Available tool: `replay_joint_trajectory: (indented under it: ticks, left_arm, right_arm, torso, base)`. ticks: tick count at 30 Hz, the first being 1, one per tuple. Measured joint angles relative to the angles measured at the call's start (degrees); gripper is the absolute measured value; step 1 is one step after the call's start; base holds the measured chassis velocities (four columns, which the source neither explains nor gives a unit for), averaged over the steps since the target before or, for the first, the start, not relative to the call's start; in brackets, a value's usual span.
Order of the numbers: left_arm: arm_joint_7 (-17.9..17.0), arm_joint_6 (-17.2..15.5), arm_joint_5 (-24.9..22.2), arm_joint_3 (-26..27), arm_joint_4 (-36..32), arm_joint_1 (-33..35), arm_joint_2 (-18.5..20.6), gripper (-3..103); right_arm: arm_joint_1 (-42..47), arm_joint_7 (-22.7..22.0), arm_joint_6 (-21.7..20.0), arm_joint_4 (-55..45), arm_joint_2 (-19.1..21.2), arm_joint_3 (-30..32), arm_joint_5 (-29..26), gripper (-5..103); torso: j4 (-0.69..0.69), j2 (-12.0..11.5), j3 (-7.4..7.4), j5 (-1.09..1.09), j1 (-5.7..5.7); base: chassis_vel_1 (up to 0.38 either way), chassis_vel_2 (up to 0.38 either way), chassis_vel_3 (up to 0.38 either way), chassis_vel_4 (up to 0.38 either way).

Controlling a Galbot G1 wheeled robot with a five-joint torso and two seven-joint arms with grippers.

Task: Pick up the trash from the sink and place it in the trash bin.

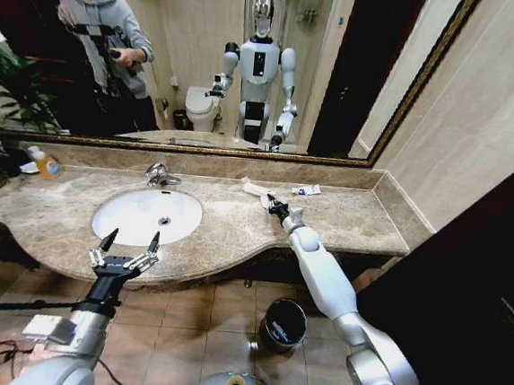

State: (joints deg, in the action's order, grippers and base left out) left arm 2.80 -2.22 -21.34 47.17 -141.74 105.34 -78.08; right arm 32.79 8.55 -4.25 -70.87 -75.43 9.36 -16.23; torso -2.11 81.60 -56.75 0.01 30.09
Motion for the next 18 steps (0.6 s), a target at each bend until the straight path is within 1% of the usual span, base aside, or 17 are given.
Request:
replay_joint_trajectory:
  ticks: [4, 5, 8, 9, 13, 14, 16, 17, 18]
  left_arm:
    - [0.00, 0.00, 0.00, 0.00, 0.00, 0.00, 0.00, 100]
    - [0.00, 0.00, 0.00, 0.00, 0.00, 0.00, 0.00, 100]
    - [0.00, 0.00, 0.00, 0.00, 0.00, 0.00, 0.00, 100]
    - [0.00, 0.00, 0.00, 0.00, 0.00, 0.00, 0.00, 100]
    - [0.00, 0.00, 0.00, 0.00, 0.00, 0.00, 0.00, 100]
    - [0.00, 0.00, 0.00, 0.00, 0.00, 0.00, 0.00, 100]
    - [0.00, 0.00, 0.00, 0.00, 0.00, 0.00, 0.00, 100]
    - [0.00, 0.00, 0.00, 0.00, 0.00, 0.00, 0.00, 100]
    - [0.00, 0.00, 0.00, 0.00, 0.00, 0.00, 0.00, 100]
  right_arm:
    - [3.05, -0.83, -0.40, -7.41, 3.53, 1.61, -0.35, 0]
    - [3.05, -0.83, -0.40, -7.41, 3.53, 1.61, -0.35, 0]
    - [6.84, -1.27, -0.09, -13.42, 6.90, 4.31, -0.12, 0]
    - [6.84, -1.27, -0.09, -13.42, 6.90, 4.31, -0.12, 0]
    - [16.25, -2.32, 0.18, -22.46, 12.18, 10.04, -1.52, 0]
    - [16.25, -2.32, 0.18, -22.46, 12.18, 10.04, -1.52, 0]
    - [23.56, -3.62, 0.78, -27.91, 14.77, 13.96, -3.56, 0]
    - [25.90, -3.84, 0.98, -29.63, 15.39, 15.55, -3.96, 0]
    - [25.90, -3.84, 0.98, -29.63, 15.39, 15.55, -3.96, 0]
  torso:
    - [0.00, 0.00, 0.00, 0.00, 0.00]
    - [0.00, 0.00, 0.00, 0.00, 0.00]
    - [-0.01, 0.00, 0.00, 0.00, 0.00]
    - [-0.01, 0.00, 0.00, 0.00, 0.00]
    - [0.00, 0.00, 0.01, 0.01, 0.00]
    - [0.00, 0.00, 0.01, 0.01, 0.00]
    - [0.02, 0.00, 0.01, 0.02, -0.01]
    - [0.01, 0.00, 0.01, 0.02, -0.01]
    - [0.01, 0.00, 0.01, 0.02, -0.01]
  base:
    - [0.000, 0.000, 0.000, 0.000]
    - [0.000, 0.000, 0.000, 0.000]
    - [0.000, 0.000, 0.000, 0.000]
    - [0.000, 0.000, 0.000, 0.000]
    - [0.000, 0.000, 0.000, 0.000]
    - [0.000, 0.000, 0.000, 0.000]
    - [0.000, 0.000, 0.000, 0.000]
    - [0.000, 0.000, 0.000, 0.000]
    - [0.000, 0.000, 0.000, 0.000]
